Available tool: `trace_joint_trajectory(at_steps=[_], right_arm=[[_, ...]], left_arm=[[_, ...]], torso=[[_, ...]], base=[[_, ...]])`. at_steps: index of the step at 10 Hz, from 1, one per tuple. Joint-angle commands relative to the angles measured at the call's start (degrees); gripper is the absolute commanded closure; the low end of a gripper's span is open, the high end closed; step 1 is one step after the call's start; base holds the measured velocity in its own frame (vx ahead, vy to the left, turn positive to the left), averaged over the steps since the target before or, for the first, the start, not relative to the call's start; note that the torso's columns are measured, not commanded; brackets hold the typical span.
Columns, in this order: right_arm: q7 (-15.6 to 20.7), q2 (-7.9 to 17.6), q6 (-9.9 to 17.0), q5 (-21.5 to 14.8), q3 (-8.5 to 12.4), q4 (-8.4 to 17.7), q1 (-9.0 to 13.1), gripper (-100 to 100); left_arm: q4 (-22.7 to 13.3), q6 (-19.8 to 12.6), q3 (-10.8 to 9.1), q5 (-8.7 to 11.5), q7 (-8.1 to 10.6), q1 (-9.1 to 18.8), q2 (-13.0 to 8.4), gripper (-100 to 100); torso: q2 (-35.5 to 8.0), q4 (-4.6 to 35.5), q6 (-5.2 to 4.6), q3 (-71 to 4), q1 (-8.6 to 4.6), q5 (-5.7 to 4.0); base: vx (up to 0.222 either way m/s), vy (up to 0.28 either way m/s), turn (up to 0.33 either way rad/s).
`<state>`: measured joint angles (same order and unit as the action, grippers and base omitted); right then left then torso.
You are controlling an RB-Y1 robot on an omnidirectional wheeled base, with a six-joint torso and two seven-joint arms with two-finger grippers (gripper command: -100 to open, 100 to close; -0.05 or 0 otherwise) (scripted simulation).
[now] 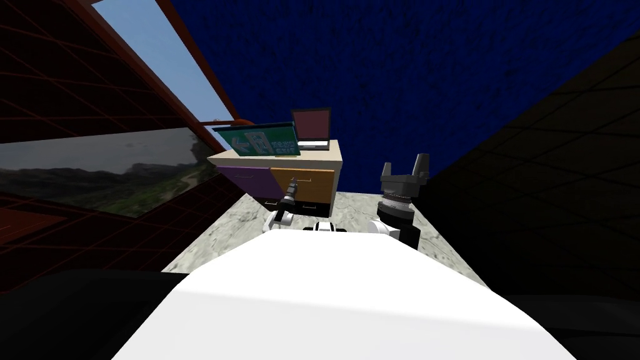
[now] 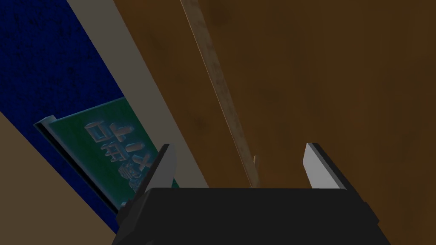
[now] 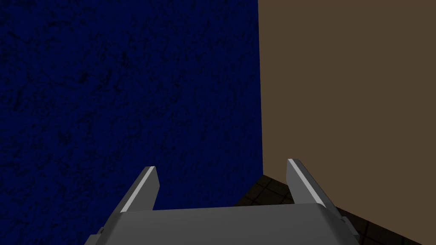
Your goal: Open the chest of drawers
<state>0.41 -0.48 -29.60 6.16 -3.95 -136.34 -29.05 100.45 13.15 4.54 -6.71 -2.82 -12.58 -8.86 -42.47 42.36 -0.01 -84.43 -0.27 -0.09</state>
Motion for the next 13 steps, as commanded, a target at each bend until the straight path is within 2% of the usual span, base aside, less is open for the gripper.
trace_joint_trajectory(at_steps=[1, 6, 7, 10, 11, 12, 13], right_arm=[[0.0, 0.0, 0.0, 0.0, 0.0, 0.0, 0.0, 0], [0.0, 0.0, 0.0, 0.0, 0.0, 0.0, 0.0, 0], [0.0, 0.0, 0.0, 0.0, 0.0, 0.0, 0.0, 0], [0.0, 0.0, 0.0, 0.0, 0.0, 0.0, 0.0, 0], [0.0, 0.0, 0.0, 0.0, 0.0, 0.0, 0.0, 0], [0.0, 0.0, 0.0, 0.0, 0.0, 0.0, 0.0, 0], [0.0, 0.0, 0.0, 0.0, 0.0, 0.0, 0.0, 0]], left_arm=[[0.1, -0.2, -0.01, 0.0, 0.04, 0.0, 0.0, 100], [2.2, -0.7, 0.68, 0.1, 0.37, -1.5, -0.5, 100], [0.9, -0.2, 0.4, 0.0, 0.21, -1.0, -0.2, -100], [-0.8, 0.3, 0.01, 0.0, -0.03, -0.2, 0.1, -100], [-0.4, 0.2, 0.1, 0.0, 0.05, -0.4, 0.0, -100], [1.1, -1.3, 0.01, 0.1, 0.21, -0.4, -0.3, -100], [0.5, -0.5, 0.07, 0.0, 0.1, -0.4, -0.1, -100]], torso=[[-0.1, 0.0, 0.01, 0.0, 0.09, 0.03], [0.1, 0.0, 0.02, -0.1, 0.33, 0.11], [0.5, -0.1, 0.01, -0.3, 0.22, 0.08], [0.6, -0.2, 0.02, -0.4, 0.18, 0.06], [0.3, -0.1, 0.02, -0.2, 0.25, 0.08], [-0.1, 0.0, 0.02, 0.1, 0.3, 0.09], [-0.1, 0.0, 0.01, 0.1, 0.28, 0.09]], base=[[0.013, 0.002, 0.001], [-0.159, 0.015, 0.02], [0.072, 0.015, -0.022], [0.162, -0.012, -0.015], [0.09, -0.005, -0.001], [0.085, -0.007, -0.022], [0.053, -0.004, -0.005]])
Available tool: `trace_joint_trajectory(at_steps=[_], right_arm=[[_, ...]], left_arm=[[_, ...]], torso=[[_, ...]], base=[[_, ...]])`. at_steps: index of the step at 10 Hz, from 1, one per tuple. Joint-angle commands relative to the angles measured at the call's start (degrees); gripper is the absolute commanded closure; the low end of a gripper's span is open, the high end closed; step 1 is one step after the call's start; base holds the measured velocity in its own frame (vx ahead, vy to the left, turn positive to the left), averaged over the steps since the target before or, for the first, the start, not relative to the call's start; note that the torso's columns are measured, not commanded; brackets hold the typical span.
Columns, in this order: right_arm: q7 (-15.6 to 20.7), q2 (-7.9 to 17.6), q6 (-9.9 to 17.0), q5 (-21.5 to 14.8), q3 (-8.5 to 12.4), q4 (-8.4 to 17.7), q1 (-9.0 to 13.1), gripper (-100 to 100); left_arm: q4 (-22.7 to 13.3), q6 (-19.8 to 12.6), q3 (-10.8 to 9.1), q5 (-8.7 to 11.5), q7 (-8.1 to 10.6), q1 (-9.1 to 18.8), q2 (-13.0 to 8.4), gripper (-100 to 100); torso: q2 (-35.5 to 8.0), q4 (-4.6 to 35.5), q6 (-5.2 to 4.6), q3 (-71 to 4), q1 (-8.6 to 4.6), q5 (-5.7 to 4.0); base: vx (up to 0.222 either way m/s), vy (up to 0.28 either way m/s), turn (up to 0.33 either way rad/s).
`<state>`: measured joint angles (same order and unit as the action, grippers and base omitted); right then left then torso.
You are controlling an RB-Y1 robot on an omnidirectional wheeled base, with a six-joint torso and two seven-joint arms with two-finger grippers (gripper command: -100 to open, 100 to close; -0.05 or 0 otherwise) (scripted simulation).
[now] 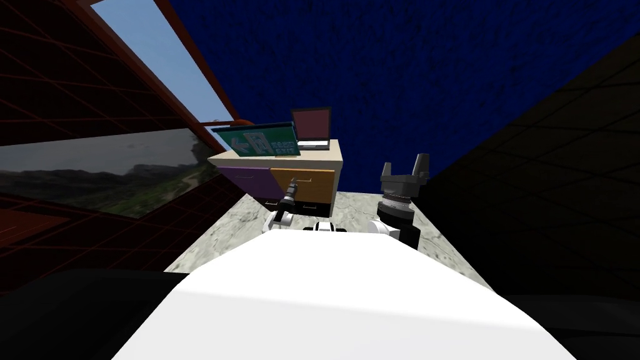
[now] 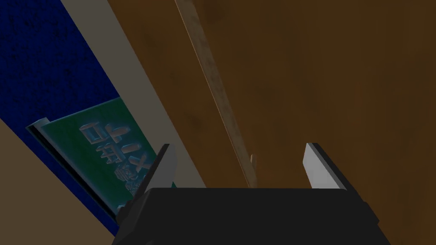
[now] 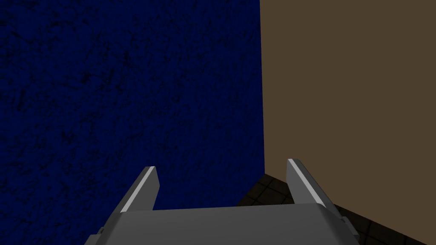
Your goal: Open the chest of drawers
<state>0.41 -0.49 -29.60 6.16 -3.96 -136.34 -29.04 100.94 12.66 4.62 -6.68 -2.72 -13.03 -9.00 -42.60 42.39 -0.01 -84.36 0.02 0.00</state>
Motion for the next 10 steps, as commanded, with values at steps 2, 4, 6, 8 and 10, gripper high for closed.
trace_joint_trajectory(at_steps=[2, 4, 6, 8, 10], right_arm=[[0.0, 0.0, 0.0, 0.0, 0.0, 0.0, 0.0, 0], [0.0, 0.0, 0.0, 0.0, 0.0, 0.0, 0.0, 0], [0.0, 0.0, 0.0, 0.0, 0.0, 0.0, 0.0, 0], [0.0, 0.0, 0.0, 0.0, 0.0, 0.0, 0.0, 0], [0.0, 0.0, 0.0, 0.0, 0.0, 0.0, 0.0, 0]], left_arm=[[1.2, -0.6, 0.35, 0.0, 0.17, -0.8, -0.3, 100], [2.1, -0.8, 0.62, 0.0, 0.28, -1.4, -0.5, 100], [2.3, -0.9, 0.7, 0.0, 0.29, -1.5, -0.6, 100], [0.5, 0.0, 0.34, 0.0, 0.06, -0.8, -0.1, -100], [-1.1, 0.9, 0.0, -0.1, -0.17, -0.1, 0.3, -100]], torso=[[0.1, 0.0, 0.01, -0.1, 0.0, 0.0], [-0.1, 0.0, 0.0, 0.0, 0.01, 0.0], [0.2, -0.1, 0.01, -0.2, 0.02, 0.01], [1.1, -0.3, 0.0, -0.7, -0.11, -0.03], [0.7, -0.2, 0.01, -0.5, -0.03, -0.01]], base=[[-0.051, -0.001, 0.018], [-0.186, 0.013, 0.018], [-0.139, 0.017, 0.011], [0.121, -0.005, -0.02], [0.178, -0.018, -0.015]])
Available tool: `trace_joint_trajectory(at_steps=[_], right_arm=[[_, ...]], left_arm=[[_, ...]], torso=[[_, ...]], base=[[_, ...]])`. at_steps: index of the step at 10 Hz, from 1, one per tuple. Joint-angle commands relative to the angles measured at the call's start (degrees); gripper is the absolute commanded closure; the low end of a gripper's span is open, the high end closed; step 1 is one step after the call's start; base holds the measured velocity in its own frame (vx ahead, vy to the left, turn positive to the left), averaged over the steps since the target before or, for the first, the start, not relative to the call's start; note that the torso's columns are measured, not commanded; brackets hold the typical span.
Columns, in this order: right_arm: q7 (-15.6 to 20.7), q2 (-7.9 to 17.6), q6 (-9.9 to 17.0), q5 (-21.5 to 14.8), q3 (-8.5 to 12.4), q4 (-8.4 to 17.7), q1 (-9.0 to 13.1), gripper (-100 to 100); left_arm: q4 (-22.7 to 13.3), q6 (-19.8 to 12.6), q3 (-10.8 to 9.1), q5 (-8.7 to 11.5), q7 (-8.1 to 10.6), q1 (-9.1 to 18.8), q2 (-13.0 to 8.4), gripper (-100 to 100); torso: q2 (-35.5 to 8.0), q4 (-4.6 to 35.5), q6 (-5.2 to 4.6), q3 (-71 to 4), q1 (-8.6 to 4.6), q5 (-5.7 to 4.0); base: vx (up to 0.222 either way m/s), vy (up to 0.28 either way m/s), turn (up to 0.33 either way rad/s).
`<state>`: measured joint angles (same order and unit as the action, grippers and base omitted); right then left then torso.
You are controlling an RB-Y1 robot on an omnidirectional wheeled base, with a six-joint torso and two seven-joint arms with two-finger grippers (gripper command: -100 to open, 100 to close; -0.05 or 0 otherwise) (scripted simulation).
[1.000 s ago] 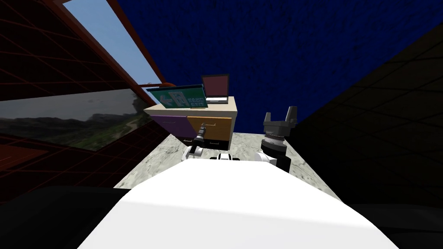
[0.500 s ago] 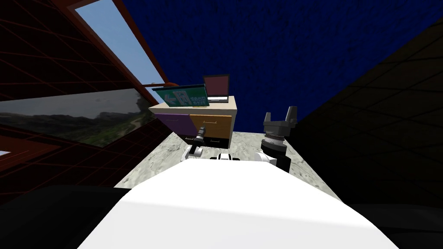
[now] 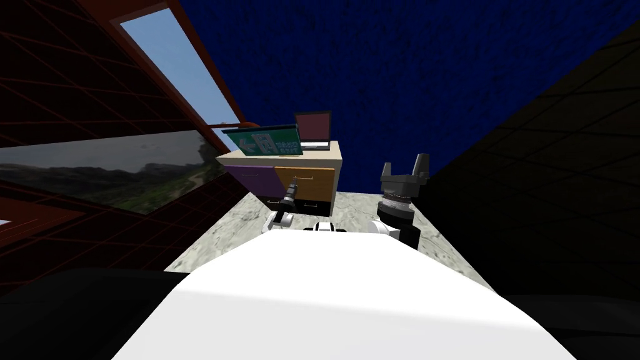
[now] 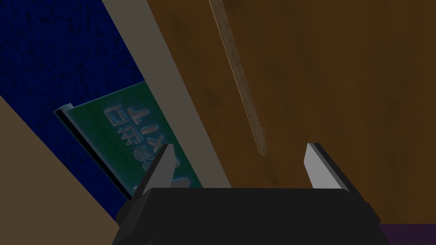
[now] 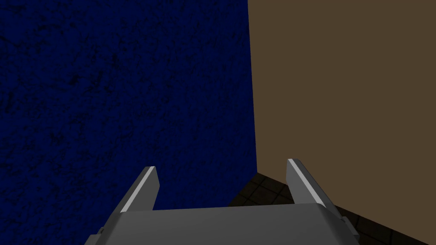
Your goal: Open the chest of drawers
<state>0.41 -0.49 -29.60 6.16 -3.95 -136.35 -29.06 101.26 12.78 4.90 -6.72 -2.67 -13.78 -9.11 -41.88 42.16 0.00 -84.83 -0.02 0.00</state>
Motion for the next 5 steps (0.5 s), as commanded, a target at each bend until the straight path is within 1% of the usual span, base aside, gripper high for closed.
trace_joint_trajectory(at_steps=[1, 2, 3, 4, 5], right_arm=[[0.0, 0.0, 0.0, 0.0, 0.0, 0.0, 0.0, 0], [0.0, 0.0, 0.0, 0.0, 0.0, 0.0, 0.0, 0], [0.0, 0.0, 0.0, 0.0, 0.0, 0.0, 0.0, 0], [0.0, 0.0, 0.0, 0.0, 0.0, 0.0, 0.0, 0], [0.0, 0.0, 0.0, 0.0, 0.0, 0.0, 0.0, 0]], left_arm=[[-0.9, 0.4, -0.16, -0.1, -0.15, 0.4, 0.3, -100], [0.7, -1.2, -0.26, 0.0, 0.01, 0.5, 0.1, -100], [-0.2, -0.3, -0.27, 0.0, -0.05, 0.6, 0.1, -100], [0.0, -0.5, -0.28, 0.0, -0.01, 0.7, 0.0, 100], [1.1, -0.8, 0.08, 0.0, 0.14, -0.1, -0.2, 100]], torso=[[-0.3, 0.1, 0.0, 0.2, -0.06, -0.02], [-0.8, 0.2, 0.0, 0.5, 0.02, -0.01], [-0.7, 0.2, -0.01, 0.5, 0.03, 0.0], [-0.7, 0.2, 0.0, 0.4, 0.05, 0.01], [-0.6, 0.2, 0.0, 0.4, 0.06, 0.02]], base=[[0.086, -0.017, -0.001], [0.083, -0.017, -0.023], [0.051, -0.01, -0.005], [0.009, -0.002, 0.001], [-0.108, 0.014, 0.03]])
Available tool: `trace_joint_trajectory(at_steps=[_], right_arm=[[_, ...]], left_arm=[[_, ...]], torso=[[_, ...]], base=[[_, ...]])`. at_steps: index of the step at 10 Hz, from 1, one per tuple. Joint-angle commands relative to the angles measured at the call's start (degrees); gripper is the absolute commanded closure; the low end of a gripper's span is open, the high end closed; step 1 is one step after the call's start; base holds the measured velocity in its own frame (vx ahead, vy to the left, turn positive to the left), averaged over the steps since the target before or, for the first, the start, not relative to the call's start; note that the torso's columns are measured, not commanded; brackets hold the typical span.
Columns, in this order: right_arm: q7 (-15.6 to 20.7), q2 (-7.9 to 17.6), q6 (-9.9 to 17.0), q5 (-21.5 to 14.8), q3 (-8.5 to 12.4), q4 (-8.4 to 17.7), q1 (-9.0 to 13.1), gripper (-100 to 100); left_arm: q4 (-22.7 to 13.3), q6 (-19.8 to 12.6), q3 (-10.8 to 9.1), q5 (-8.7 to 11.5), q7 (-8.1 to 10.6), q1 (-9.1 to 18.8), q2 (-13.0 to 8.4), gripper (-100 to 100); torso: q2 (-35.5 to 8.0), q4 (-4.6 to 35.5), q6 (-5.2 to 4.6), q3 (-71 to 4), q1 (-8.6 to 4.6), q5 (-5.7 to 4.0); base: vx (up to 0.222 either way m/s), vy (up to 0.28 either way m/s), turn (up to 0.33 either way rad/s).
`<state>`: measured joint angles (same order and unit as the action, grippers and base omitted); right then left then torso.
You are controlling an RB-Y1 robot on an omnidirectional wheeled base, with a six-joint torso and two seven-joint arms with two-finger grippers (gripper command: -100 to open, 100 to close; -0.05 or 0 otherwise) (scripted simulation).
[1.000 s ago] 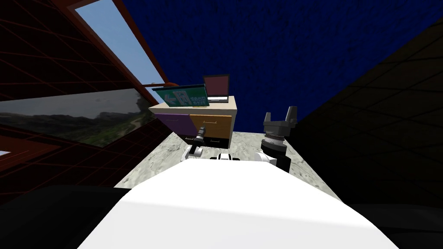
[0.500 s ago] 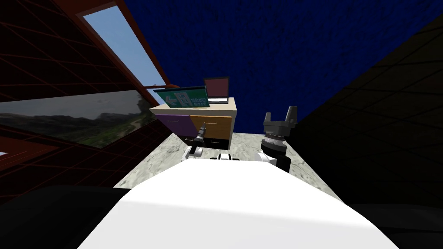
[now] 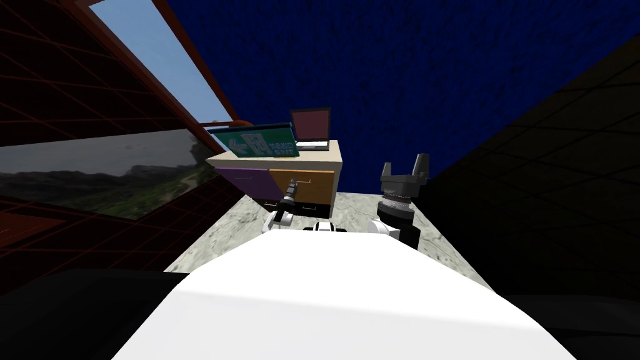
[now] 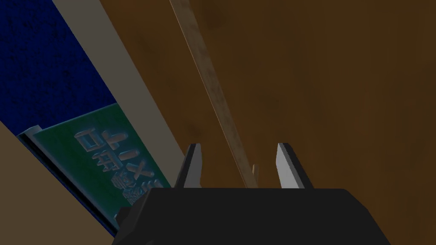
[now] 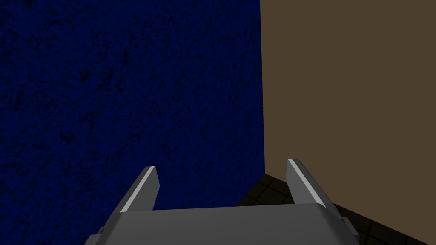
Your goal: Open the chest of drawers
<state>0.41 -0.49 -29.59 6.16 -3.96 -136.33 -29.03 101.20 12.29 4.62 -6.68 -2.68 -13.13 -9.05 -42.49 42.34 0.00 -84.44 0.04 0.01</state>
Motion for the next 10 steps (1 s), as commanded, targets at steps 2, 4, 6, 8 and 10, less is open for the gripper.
trace_joint_trajectory(at_steps=[2, 4, 6, 8, 10], right_arm=[[0.0, 0.0, 0.0, 0.0, 0.0, 0.0, 0.0, 0], [0.0, 0.0, 0.0, 0.0, 0.0, 0.0, 0.0, 0], [0.0, 0.0, 0.0, 0.0, 0.0, 0.0, 0.0, 0], [0.0, 0.0, 0.0, 0.0, 0.0, 0.0, 0.0, 0], [0.0, 0.0, 0.0, 0.0, 0.0, 0.0, 0.0, 0]], left_arm=[[2.0, -0.6, 0.62, 0.0, 0.26, -1.4, -0.5, 100], [2.1, -0.8, 0.8, 0.0, 0.32, -1.7, -0.6, 100], [3.1, -0.9, 1.35, 0.0, 0.46, -2.9, -0.9, 100], [4.0, -0.8, 1.7, 0.0, 0.55, -3.7, -1.2, 100], [6.4, -3.1, 1.81, 0.1, 0.93, -4.6, -1.7, -100]], torso=[[-0.3, 0.1, 0.06, 0.2, 0.0, -0.01], [0.0, 0.1, 0.05, 0.0, -0.06, -0.1], [0.1, 0.0, 0.04, -0.1, -0.16, -0.08], [0.0, 0.0, 0.03, 0.0, -0.02, -0.04], [0.4, 0.0, 0.0, -0.3, -0.12, -0.1]], base=[[-0.194, 0.011, 0.014], [-0.145, 0.014, 0.011], [-0.176, 0.008, 0.032], [-0.165, 0.017, 0.021], [-0.041, 0.001, -0.001]])
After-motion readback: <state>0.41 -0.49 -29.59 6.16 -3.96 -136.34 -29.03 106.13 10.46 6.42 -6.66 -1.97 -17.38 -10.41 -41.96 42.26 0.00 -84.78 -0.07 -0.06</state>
